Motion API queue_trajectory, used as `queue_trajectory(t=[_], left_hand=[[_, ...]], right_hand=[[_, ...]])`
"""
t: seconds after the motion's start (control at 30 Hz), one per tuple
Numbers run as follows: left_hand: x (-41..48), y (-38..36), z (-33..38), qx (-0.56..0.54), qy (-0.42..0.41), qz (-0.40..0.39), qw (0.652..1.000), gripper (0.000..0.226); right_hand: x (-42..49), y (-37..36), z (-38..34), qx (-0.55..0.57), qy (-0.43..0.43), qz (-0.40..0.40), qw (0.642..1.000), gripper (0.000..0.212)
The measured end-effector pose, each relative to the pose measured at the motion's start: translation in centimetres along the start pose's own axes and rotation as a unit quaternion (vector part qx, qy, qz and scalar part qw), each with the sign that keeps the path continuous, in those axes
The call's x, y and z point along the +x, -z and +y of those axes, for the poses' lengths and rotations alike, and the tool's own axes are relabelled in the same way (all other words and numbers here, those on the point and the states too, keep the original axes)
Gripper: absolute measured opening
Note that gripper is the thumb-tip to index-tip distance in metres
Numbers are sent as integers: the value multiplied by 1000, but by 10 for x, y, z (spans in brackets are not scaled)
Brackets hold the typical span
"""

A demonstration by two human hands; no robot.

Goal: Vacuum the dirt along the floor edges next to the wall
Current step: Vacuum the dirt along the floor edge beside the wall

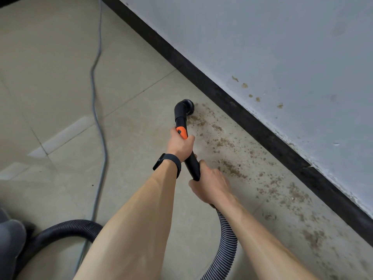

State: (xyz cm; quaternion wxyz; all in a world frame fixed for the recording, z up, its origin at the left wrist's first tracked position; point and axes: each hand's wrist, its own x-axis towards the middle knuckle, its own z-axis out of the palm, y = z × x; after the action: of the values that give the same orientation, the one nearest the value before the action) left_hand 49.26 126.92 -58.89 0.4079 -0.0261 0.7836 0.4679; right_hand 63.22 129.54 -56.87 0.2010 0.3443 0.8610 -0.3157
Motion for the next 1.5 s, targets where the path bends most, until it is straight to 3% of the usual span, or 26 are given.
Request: queue_trajectory(t=[0.97,1.5], left_hand=[[15,-48,23,58,-45,-51,996,36],[-29,63,-35,-53,49,35,997,39]], right_hand=[[19,16,35,59,-49,26,997,23],[-14,-26,-33,-62,72,-57,994,28]])
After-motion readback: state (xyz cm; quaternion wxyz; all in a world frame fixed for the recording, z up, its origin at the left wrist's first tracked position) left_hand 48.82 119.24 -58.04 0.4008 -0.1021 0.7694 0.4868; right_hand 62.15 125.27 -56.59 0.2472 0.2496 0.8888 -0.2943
